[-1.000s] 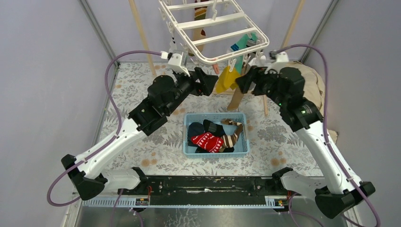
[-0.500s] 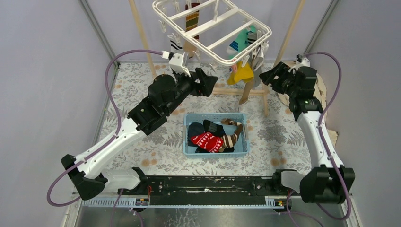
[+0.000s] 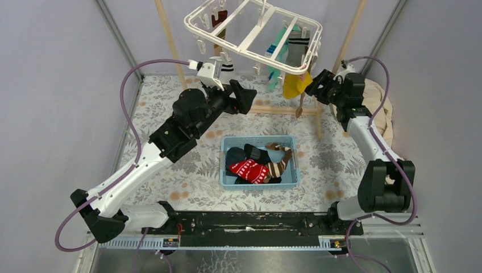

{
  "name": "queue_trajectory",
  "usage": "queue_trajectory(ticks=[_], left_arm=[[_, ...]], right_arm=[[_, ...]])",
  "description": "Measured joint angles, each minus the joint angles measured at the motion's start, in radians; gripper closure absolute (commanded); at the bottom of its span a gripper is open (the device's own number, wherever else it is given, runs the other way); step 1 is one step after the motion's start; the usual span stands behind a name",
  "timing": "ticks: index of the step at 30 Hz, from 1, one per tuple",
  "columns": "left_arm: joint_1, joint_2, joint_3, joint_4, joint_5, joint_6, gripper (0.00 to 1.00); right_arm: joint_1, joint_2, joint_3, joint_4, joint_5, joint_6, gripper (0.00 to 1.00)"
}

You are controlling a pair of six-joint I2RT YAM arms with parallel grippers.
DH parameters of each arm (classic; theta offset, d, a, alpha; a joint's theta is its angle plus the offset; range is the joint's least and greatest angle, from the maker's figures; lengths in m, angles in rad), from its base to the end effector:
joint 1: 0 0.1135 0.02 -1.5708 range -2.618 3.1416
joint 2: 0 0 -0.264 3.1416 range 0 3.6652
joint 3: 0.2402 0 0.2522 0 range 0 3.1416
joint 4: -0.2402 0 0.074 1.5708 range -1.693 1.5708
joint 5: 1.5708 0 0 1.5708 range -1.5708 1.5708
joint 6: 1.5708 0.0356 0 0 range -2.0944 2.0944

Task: Remove the socks clipped to the hanger
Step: Remove the sock from the hanger.

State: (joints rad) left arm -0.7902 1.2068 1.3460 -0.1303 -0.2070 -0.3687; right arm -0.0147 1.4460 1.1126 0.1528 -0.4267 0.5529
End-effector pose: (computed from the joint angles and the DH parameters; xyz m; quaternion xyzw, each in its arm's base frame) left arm 0.1946 -0.1861 0.4546 0.0747 0.7000 -0.3260 0.6310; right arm 0.3431 0.0097 0.3329 0.0800 0.7585 0.3232 0.5602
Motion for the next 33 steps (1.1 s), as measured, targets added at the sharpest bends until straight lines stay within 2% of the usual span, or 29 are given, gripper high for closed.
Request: queue_trajectory(ticks=[5,9,18,24,27,33], left_arm=[[0.001,0.000,0.000,-0.001,0.000,0.000,0.17],[0.002,-0.002,0.000,-0.005,0.000,0.000,0.17],[0.006,-0.059,0.000,-0.051,-0.004,0.001,0.17],[0.006,-0.084,0.000,-0.061,-0.012,0.001,0.18],[0.006,-0.092,-0.005,-0.068,-0.018,0.001,0.17],[0.006,-0.117,-0.015,-0.092,-0.026,0.001,0.17]], right_arm=[[0.070,0.056,0.002,0.019,0.034,-0.022,0.25],[0.128,0.116,0.039,0.025,0.132,-0.042,0.25],[0.144,0.282,0.169,0.033,0.373,-0.071,0.35],[0.143,0.440,0.325,0.088,0.356,-0.073,0.76],[0.142,0.479,0.349,0.108,0.355,-0.070,0.94],[0.140,0.416,0.248,0.144,0.367,-0.062,1.00]])
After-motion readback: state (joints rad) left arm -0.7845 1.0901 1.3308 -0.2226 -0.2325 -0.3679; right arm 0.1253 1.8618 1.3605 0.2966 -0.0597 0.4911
